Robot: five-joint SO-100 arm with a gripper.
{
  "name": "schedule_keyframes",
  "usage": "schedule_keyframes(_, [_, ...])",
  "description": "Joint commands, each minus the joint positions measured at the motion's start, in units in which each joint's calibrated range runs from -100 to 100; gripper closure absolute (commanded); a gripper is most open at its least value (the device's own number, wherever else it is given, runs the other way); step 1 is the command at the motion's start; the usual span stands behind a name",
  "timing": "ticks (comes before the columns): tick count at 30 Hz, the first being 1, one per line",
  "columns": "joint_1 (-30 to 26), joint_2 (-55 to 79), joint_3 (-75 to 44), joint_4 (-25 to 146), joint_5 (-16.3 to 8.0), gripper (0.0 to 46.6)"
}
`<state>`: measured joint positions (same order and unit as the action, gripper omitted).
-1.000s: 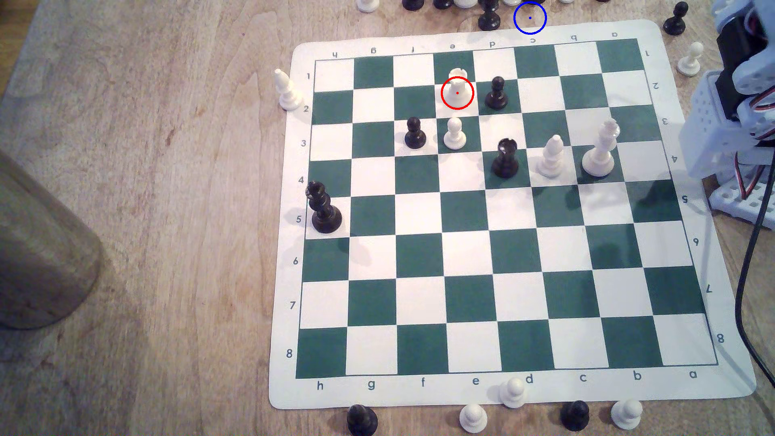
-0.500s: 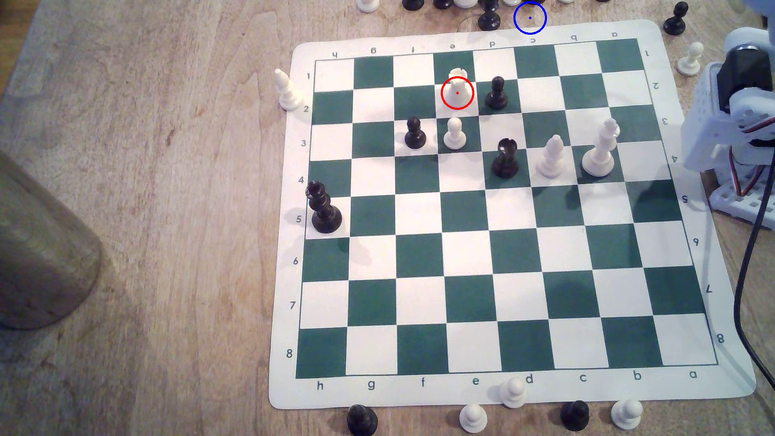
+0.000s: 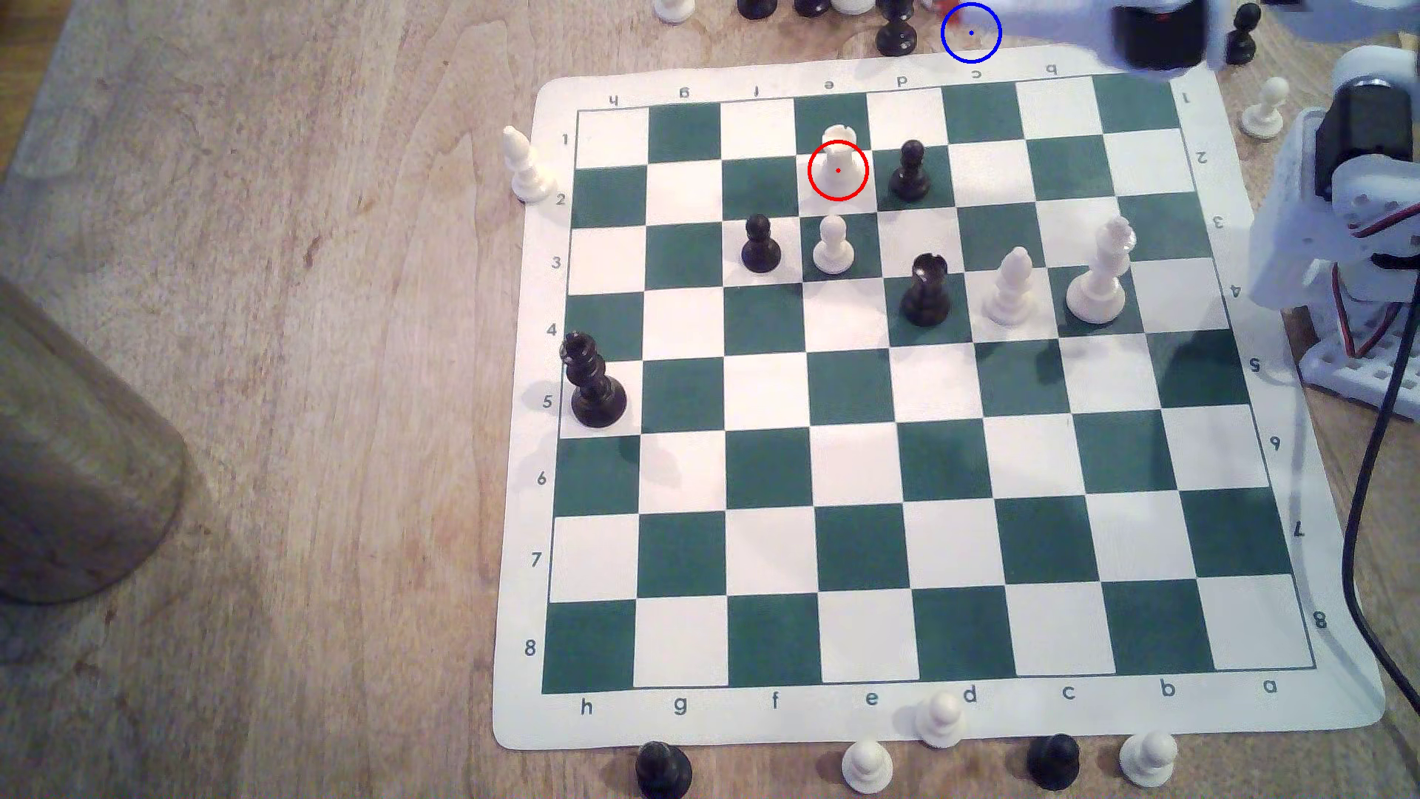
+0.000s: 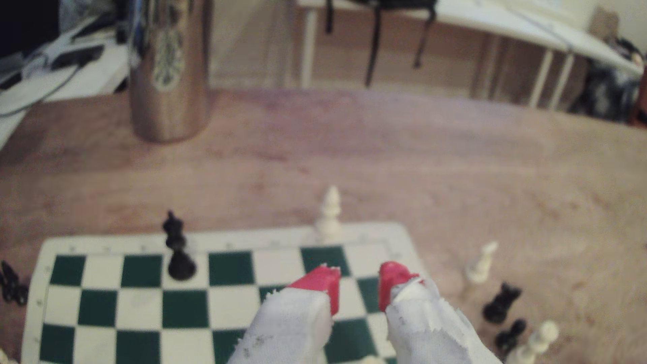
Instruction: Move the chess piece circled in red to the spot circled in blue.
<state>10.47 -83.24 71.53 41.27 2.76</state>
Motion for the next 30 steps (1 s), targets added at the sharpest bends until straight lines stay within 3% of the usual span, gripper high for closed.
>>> schedule_keyframes(1, [1.7,7.3,-7.3,1.1,-2.7,38.5])
schedule_keyframes(8, [6.7,25.3,-16.4,1.1,-5.3,34.3])
schedule_keyframes(14, [7.6,34.3,-22.7,3.0,-6.4,31.8])
schedule_keyframes(30, [7.6,56.4,-31.5,4.1,-6.7,24.2])
